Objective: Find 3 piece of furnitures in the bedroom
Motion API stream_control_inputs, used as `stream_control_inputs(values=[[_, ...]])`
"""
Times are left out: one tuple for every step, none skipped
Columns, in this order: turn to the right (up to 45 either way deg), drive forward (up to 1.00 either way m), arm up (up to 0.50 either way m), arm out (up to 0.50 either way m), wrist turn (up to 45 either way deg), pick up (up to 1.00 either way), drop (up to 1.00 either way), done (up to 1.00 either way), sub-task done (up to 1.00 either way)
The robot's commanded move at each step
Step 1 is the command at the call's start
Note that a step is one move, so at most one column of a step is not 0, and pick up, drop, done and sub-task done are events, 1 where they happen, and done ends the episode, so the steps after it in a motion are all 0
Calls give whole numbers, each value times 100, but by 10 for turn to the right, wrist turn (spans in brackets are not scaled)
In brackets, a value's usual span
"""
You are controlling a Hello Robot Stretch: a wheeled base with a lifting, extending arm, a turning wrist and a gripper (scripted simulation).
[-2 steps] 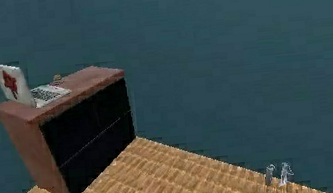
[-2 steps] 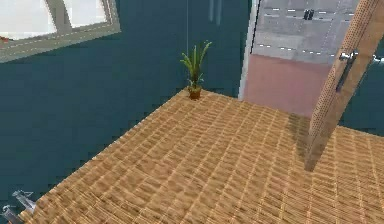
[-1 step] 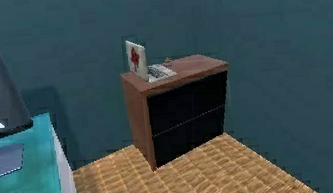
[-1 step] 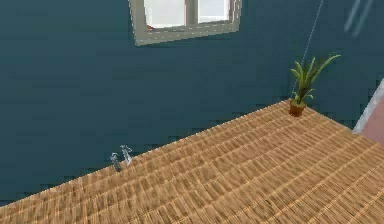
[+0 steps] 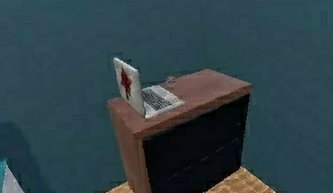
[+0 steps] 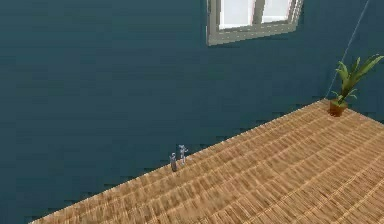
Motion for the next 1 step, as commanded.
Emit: stream_control_inputs(values=[[0, 0, 0, 0, 0, 0, 0, 100, 0]])
